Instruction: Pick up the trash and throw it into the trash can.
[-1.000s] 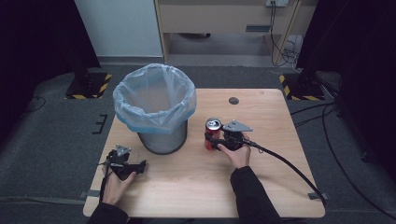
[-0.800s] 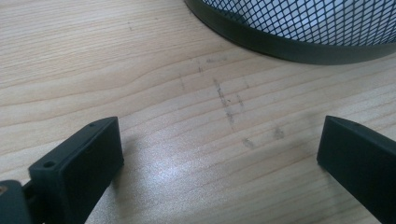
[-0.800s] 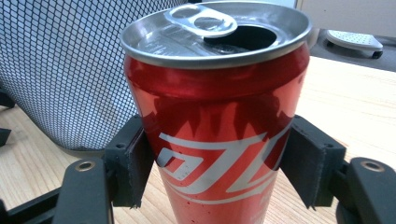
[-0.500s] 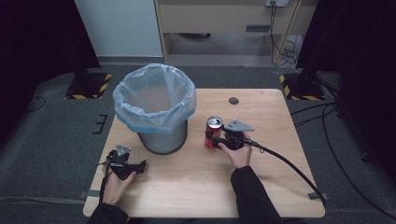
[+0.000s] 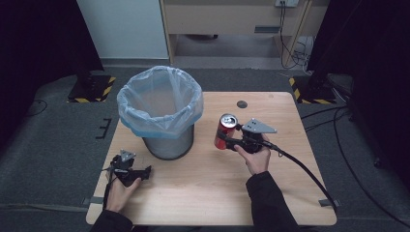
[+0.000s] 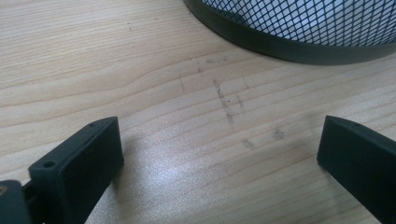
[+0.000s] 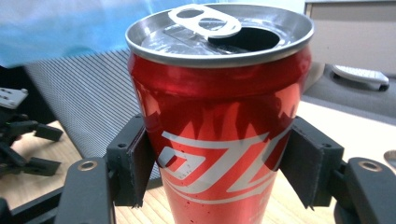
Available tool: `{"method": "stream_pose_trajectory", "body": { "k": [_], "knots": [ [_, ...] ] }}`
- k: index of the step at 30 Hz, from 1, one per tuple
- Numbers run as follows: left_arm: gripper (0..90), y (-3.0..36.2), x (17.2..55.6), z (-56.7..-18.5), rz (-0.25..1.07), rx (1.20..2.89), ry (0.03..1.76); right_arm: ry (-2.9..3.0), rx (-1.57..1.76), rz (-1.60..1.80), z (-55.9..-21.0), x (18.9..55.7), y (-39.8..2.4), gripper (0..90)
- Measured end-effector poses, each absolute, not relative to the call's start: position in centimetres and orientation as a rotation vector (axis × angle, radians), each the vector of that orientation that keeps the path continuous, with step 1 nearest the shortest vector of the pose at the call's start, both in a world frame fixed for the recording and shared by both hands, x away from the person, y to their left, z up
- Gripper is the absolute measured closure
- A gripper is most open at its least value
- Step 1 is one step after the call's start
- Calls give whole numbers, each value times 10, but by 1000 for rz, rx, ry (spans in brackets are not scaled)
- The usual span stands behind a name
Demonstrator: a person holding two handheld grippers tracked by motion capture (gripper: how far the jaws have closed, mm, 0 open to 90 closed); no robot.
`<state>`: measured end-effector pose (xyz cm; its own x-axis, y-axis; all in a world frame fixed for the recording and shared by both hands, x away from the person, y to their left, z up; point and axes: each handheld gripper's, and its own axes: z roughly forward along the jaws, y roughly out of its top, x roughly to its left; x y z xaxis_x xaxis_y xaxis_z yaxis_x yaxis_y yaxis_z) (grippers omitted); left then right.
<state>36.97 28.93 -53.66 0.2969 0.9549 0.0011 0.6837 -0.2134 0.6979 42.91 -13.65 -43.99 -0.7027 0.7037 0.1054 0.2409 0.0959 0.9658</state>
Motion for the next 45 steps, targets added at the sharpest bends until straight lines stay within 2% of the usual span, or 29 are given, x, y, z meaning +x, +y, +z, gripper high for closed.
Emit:
{"method": "stream_pose_trajectory", "body": {
  "k": [17,45],
  "knots": [
    [0,289,370,-537,593,1977,1455,1941,757,1790,-363,414,-135,327],
    [0,289,371,-537,593,1977,1456,1860,707,1910,-296,440,-113,330]
  ]
}}
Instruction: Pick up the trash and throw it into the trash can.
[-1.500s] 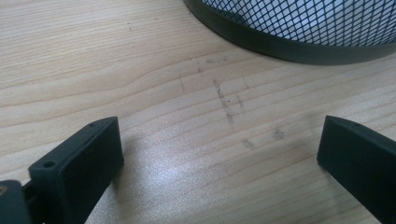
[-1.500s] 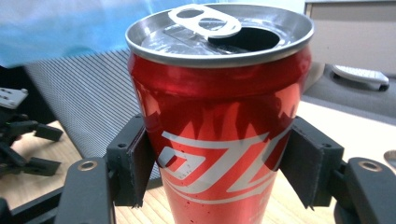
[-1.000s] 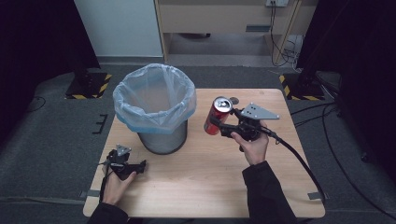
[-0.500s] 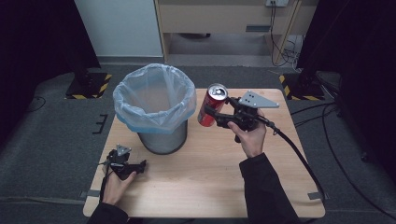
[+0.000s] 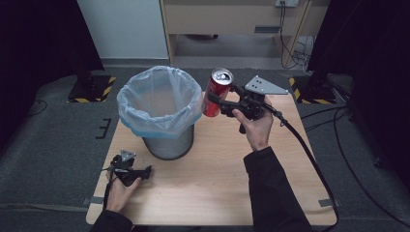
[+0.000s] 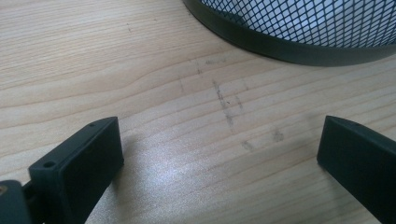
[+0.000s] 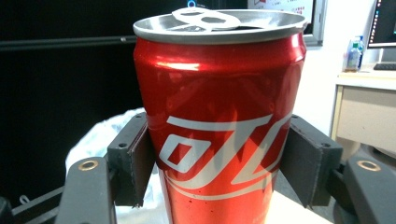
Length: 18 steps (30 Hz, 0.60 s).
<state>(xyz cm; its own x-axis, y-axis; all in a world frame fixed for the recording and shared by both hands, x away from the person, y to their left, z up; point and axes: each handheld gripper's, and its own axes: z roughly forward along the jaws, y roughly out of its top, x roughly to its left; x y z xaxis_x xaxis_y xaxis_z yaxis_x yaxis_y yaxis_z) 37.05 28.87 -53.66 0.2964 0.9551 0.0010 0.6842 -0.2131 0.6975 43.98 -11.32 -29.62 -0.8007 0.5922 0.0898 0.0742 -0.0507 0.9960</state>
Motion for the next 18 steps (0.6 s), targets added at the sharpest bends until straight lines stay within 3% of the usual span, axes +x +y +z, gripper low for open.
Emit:
{"method": "stream_pose_trajectory", "body": {
  "k": [18],
  "knots": [
    [0,288,371,-537,594,1975,1460,1843,656,1963,-257,456,-75,331]
  ]
}}
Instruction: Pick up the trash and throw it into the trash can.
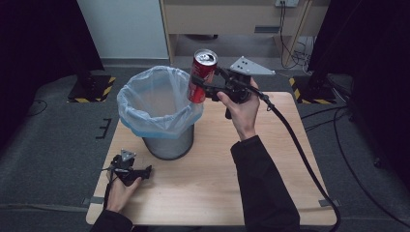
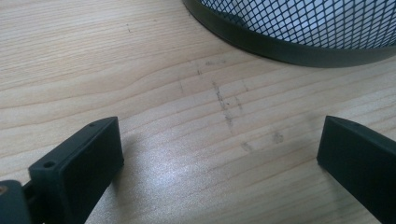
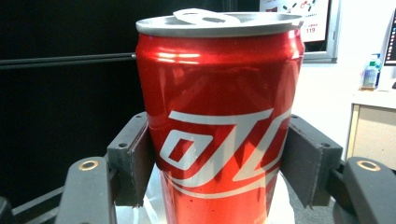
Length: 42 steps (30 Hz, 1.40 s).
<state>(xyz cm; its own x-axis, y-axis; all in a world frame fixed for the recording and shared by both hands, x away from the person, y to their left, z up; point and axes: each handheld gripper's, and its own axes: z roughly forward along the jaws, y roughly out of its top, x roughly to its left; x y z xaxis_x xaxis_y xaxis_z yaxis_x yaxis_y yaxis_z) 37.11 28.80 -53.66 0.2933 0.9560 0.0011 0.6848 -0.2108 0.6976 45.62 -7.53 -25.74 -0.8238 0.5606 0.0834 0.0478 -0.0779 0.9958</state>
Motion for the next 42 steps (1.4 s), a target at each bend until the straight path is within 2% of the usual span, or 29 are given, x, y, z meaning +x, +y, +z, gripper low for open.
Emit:
{"method": "stream_pose_trajectory", "body": {
  "k": [11,22,31,35,42],
  "knots": [
    [0,287,372,-537,597,1970,1463,1863,677,1944,-260,475,-31,330],
    [0,287,372,-537,596,1970,1463,1953,730,1865,-295,489,6,329],
    [0,287,372,-537,596,1971,1462,2001,724,1801,-313,487,16,316],
    [0,287,372,-537,596,1971,1462,1993,740,1790,-313,484,17,275],
    [0,287,372,-537,596,1971,1462,1965,721,1792,-307,480,13,259]
  ]
}}
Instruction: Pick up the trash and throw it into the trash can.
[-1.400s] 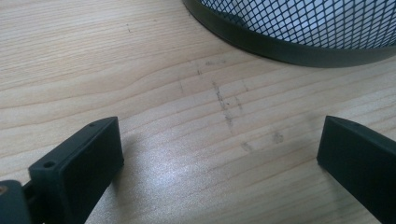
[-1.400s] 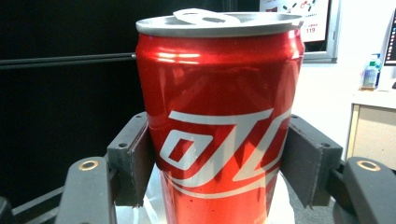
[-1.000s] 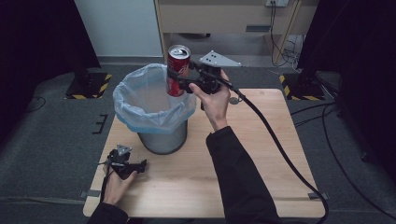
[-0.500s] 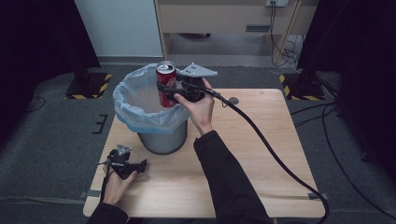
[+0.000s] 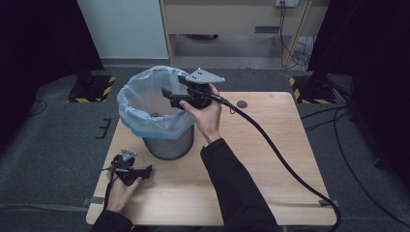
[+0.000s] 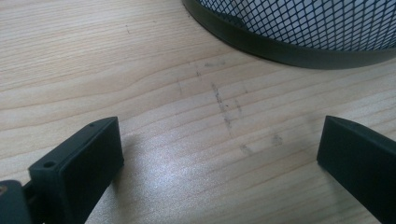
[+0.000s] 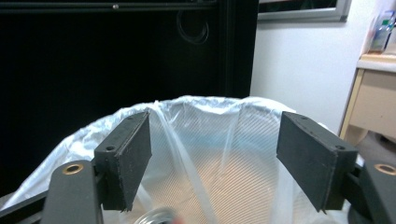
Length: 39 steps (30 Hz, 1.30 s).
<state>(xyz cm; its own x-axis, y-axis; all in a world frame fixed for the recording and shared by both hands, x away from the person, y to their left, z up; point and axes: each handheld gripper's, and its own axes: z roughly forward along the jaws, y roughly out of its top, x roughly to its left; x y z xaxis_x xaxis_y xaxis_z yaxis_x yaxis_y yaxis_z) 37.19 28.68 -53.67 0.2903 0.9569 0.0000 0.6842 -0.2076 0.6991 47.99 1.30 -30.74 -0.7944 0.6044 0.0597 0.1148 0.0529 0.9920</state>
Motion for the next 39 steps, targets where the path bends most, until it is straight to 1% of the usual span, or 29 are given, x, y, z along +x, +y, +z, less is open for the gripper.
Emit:
{"method": "stream_pose_trajectory", "body": {
  "k": [6,12,21,27,31,39],
  "knots": [
    [0,287,372,-537,596,1971,1462,1893,715,1801,-292,473,-3,225],
    [0,287,372,-537,596,1971,1462,1822,742,1744,-280,466,-39,195],
    [0,287,372,-537,596,1974,1461,1820,791,1657,-290,457,-82,162],
    [0,287,372,-537,596,1974,1461,1826,814,1650,-305,448,-99,146],
    [0,287,372,-537,596,1974,1461,1870,825,1611,-326,441,-109,137],
    [0,287,372,-537,596,1974,1461,1953,905,1535,-380,432,-135,138]
  ]
}}
